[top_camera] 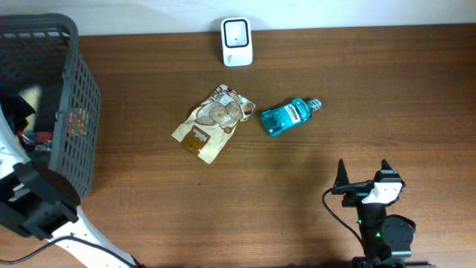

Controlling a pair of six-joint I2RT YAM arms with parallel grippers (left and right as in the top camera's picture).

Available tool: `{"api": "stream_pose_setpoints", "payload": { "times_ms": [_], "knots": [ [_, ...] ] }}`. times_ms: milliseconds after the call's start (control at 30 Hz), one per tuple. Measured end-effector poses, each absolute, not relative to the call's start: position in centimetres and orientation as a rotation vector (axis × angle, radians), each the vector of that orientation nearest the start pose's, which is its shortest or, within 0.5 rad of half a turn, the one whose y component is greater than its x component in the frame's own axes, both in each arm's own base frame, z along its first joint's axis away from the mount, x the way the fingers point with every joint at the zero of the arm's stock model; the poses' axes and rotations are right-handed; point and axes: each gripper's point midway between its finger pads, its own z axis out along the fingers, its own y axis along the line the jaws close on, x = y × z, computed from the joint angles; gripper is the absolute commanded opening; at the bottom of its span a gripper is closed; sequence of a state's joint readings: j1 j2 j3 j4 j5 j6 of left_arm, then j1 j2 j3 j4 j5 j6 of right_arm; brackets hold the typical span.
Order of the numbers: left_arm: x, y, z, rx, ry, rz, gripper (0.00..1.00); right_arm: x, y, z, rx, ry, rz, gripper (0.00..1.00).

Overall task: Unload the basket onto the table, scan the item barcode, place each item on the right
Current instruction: 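Grasp the orange-and-white snack packet in the basket with the left gripper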

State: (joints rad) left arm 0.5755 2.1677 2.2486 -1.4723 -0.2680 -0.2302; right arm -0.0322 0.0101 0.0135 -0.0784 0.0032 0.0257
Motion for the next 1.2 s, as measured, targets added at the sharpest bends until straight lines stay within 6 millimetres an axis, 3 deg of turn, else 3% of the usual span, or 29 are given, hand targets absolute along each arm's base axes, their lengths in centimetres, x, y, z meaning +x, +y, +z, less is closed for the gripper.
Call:
{"api": "stream_pose_setpoints", "payload": {
  "times_ms": [300, 367, 433, 667, 700, 733, 800, 933, 1000, 1100, 1200],
  "knots": [
    [35.2, 28.4, 17.6, -1.226, 2.714, 0.448, 0.0, 24.6, -0.9, 15.9, 0.05, 1.645, -0.008, 0.98],
    [35.3, 28.4, 17.6, -1.225, 2.712, 0.448, 0.13, 24.6, -0.8, 15.9, 0.05, 1.645, -0.008, 0.98],
    [35.4, 28.5, 17.6, -1.228, 2.703, 0.445, 0.0, 24.6, -0.9, 15.9, 0.05, 1.645, -0.008, 0.98],
    [36.1, 28.3, 17.6, -1.224, 2.686, 0.399, 0.0, 24.6, -0.9, 15.9, 0.05, 1.645, -0.008, 0.98],
    [36.1, 28.2, 17.5, -1.223, 2.687, 0.392, 0.08, 24.6, -0.9, 15.9, 0.05, 1.645, -0.008, 0.98],
    [36.2, 28.2, 17.5, -1.222, 2.687, 0.387, 0.48, 24.6, -0.9, 15.9, 0.05, 1.645, -0.008, 0.98],
    [35.8, 27.7, 17.4, -1.224, 2.713, 0.364, 0.69, 24.6, -0.9, 15.9, 0.05, 1.645, -0.008, 0.98],
    [35.3, 27.2, 16.4, -1.237, 2.752, 0.352, 0.66, 24.6, -0.9, 15.9, 0.051, 1.645, -0.008, 0.98],
    [35.0, 27.1, 14.4, -1.238, 2.8, 0.348, 0.66, 24.6, -0.9, 15.9, 0.051, 1.645, -0.008, 0.98],
    [34.2, 26.5, 9.6, -1.234, 2.922, 0.331, 0.64, 24.6, -0.9, 15.9, 0.05, 1.645, -0.008, 0.98],
    [33.6, 26.5, 7.7, -1.24, 2.983, 0.353, 0.64, 24.6, -0.9, 15.9, 0.05, 1.645, -0.008, 0.98]
  ]
}}
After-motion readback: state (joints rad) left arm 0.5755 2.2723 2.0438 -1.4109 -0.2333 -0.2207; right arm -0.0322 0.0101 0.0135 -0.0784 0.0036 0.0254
